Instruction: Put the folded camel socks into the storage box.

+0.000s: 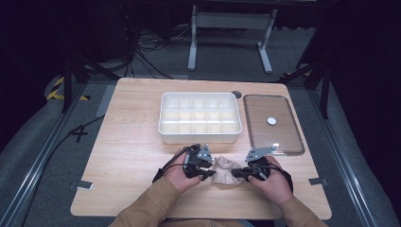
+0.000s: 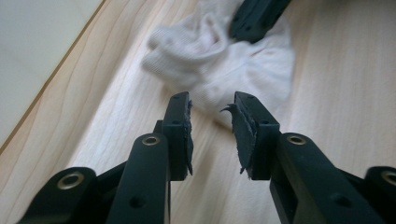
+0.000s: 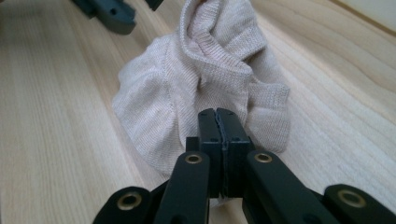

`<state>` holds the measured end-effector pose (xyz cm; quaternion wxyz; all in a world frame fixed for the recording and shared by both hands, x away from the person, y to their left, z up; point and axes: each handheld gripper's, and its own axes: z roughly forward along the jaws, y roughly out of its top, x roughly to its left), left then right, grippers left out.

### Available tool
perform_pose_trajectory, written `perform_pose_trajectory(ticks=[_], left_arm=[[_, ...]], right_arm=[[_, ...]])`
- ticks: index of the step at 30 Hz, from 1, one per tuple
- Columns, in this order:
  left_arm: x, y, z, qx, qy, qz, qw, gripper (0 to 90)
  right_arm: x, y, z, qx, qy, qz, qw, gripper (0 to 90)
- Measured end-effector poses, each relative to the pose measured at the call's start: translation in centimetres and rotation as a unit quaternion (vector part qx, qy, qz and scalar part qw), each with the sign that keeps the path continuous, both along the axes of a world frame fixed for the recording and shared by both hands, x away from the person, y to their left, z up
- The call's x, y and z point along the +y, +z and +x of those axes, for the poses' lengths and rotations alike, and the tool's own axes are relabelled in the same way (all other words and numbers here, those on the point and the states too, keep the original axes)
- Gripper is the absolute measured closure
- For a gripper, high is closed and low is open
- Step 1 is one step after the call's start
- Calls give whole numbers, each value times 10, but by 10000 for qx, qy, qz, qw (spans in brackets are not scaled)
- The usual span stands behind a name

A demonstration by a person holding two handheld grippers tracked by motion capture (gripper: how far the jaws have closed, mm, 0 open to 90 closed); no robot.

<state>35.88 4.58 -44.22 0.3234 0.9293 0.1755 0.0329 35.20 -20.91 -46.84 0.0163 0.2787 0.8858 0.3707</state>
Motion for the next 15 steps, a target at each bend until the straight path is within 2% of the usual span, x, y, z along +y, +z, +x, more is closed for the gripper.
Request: perform_pose_trajectory(ticks=[4,7,8,11,12,13,15], left_arm=[[-4,-8,5,40,-2,307,9995,741],[-13,-14,6,46,-134,378,9992,785],[-16,-16,6,47,-187,473,9987,795],[-21,-17,5,41,-245,514,9984,808],[-22,-16,5,29,-247,484,9985,808],[-23,-16,4,8,-271,365,9990,808],[-23,-14,4,12,-330,330,9989,804]], right_arm=[[-6,1,1,174,30,2,9998,900],[-9,0,0,239,14,46,9997,900],[-9,0,0,241,6,47,9997,900],[-9,0,-1,203,-13,62,9998,900],[-10,0,-2,206,-25,74,9998,900],[-10,0,-2,200,-35,84,9998,900],[-10,-1,-2,196,-53,98,9997,900]])
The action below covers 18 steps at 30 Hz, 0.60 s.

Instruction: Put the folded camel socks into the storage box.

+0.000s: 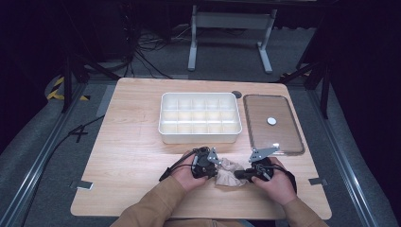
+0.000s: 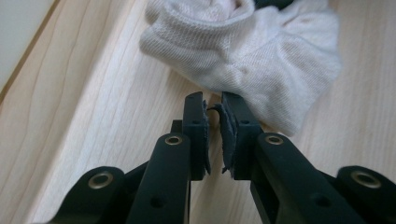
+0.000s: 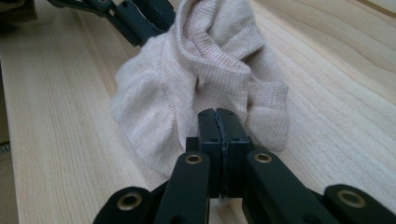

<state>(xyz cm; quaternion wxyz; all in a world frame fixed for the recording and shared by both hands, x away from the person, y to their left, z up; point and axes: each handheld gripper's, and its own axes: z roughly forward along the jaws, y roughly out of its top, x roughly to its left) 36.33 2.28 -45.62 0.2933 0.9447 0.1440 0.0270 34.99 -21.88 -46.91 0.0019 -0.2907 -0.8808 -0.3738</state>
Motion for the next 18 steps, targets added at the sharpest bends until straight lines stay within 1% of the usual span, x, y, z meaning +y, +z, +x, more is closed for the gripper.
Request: perform_pose_trajectory(ticks=[1,2,3,4,5,6,10,12,14,15,16,17,18], left_arm=[[-1,1,-1,-12,7,-113,9999,796],[-1,3,-2,-73,-52,-164,9998,785],[-3,6,-4,-139,-87,-314,9994,761],[-3,6,-4,-139,-87,-314,9994,748],[-5,8,-5,-198,-166,-387,9989,748],[-8,11,-7,-260,-237,-456,9983,726],[-13,13,-10,-299,-318,-526,9977,707],[-16,14,-11,-336,-416,-607,9967,697],[-18,14,-12,-394,-499,-650,9959,673],[-19,14,-12,-380,-489,-668,9958,643],[-20,14,-12,-410,-526,-667,9955,643],[-21,14,-14,-418,-521,-692,9954,623],[-21,14,-14,-418,-521,-692,9954,616]], right_arm=[[0,0,0,-2,-12,4,10000,900],[0,0,0,-6,-18,5,10000,900],[0,0,-1,-2,-30,11,10000,900],[0,0,-1,-4,-35,9,10000,900],[0,0,-1,-4,-35,9,10000,900],[0,0,-1,-9,-46,3,10000,900],[1,0,-2,-25,-65,-32,10000,900],[1,1,-2,-35,-87,-43,9999,900],[2,1,-3,8,-161,-49,9999,900],[4,1,-3,60,-226,-34,9997,900],[4,1,-3,60,-226,-34,9997,900],[9,1,-2,103,-242,-2,9997,900],[9,1,-2,103,-242,-2,9997,900]])
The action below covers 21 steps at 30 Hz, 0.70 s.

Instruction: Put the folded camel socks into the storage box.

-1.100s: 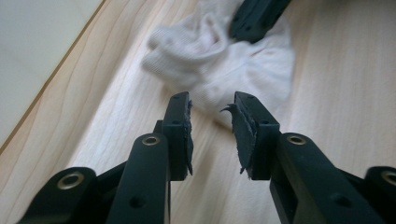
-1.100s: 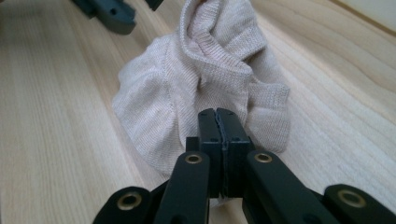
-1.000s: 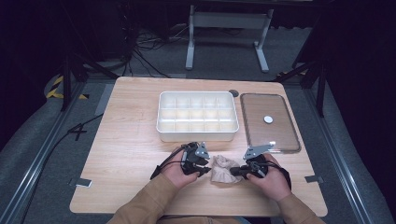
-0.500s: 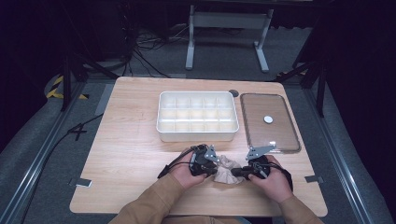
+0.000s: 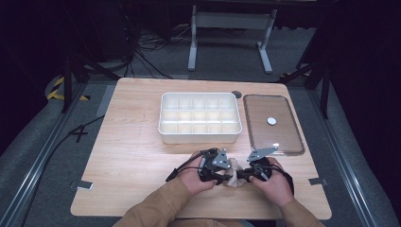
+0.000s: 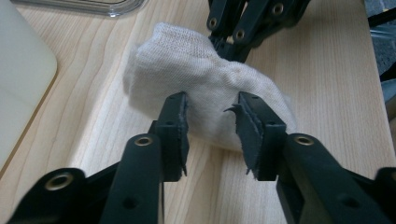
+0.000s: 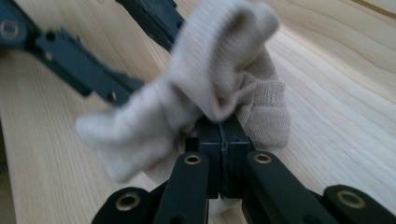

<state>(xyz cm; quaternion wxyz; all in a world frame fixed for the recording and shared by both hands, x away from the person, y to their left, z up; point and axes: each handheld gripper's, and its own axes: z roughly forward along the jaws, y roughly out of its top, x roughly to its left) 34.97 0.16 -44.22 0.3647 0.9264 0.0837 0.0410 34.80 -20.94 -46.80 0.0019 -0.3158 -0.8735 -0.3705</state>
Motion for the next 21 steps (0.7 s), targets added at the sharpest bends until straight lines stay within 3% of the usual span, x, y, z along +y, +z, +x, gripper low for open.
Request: perform_pose_trajectory(ticks=[5,9,13,15,21], left_arm=[[2,2,-1,-118,-51,12,9999,583],[-2,1,-6,-205,-121,42,9997,557],[-4,0,-6,-235,-133,73,9996,551],[-3,-2,-2,-117,-94,88,9998,547],[-6,-7,2,-20,-39,82,10000,522]], right_arm=[[11,-2,3,127,-83,113,9998,900],[9,-4,5,334,-182,295,9988,900],[7,-6,7,376,-126,377,9985,898],[8,-5,7,321,-63,331,9989,898],[10,-4,5,284,-67,273,9992,899]])
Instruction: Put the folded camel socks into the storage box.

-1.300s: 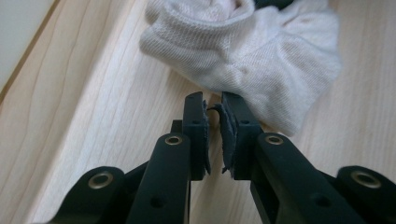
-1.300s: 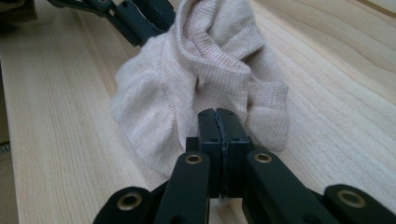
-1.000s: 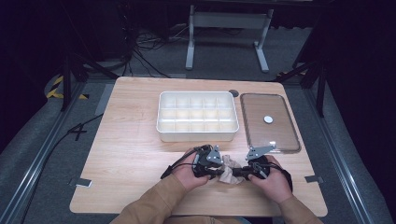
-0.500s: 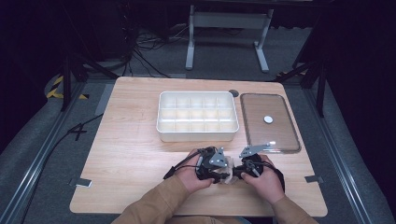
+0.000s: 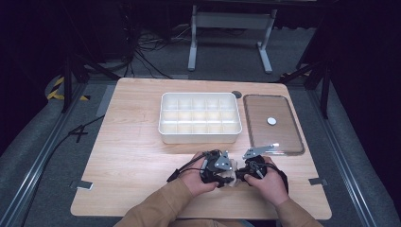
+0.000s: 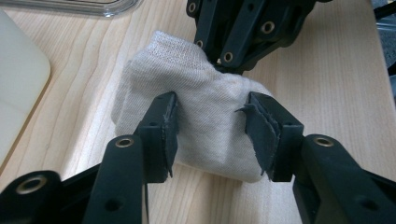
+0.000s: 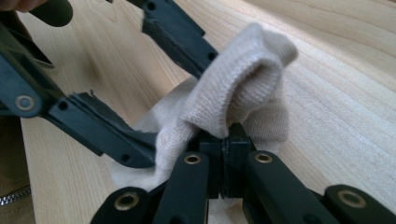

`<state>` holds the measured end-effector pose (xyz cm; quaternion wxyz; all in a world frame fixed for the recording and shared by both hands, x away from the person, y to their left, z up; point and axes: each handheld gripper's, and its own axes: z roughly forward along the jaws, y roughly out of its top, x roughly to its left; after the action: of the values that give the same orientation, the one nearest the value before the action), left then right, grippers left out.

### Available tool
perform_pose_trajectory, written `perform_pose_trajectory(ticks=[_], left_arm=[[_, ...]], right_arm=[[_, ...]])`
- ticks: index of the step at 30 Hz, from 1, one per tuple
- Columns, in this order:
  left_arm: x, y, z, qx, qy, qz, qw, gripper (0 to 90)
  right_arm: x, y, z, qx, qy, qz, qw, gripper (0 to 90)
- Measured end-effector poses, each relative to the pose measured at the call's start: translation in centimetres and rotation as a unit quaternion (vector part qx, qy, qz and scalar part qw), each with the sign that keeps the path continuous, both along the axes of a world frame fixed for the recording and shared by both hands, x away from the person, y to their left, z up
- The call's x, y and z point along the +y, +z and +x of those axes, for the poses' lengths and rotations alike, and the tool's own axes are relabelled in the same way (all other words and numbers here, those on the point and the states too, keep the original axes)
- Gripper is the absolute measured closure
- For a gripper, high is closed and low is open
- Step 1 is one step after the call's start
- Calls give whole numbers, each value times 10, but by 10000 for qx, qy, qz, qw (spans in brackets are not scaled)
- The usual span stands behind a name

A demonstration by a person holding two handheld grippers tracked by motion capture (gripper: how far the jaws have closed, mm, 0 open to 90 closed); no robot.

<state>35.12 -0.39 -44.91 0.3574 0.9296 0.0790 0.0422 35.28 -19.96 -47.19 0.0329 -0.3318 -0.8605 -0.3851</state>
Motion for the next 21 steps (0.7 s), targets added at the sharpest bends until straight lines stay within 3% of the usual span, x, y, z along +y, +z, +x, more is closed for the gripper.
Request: perform_pose_trajectory(ticks=[9,13,18,21], left_arm=[[-2,-3,1,166,224,11,9996,509],[0,-3,3,260,258,49,9993,512],[1,-1,1,256,315,68,9992,513],[4,0,1,301,408,51,9987,510]], right_arm=[[-3,-1,2,94,-2,112,9999,895],[0,1,0,-42,38,-54,10000,893],[0,5,-2,-53,-7,-122,9999,860],[1,11,-5,-249,51,-325,9992,852]])
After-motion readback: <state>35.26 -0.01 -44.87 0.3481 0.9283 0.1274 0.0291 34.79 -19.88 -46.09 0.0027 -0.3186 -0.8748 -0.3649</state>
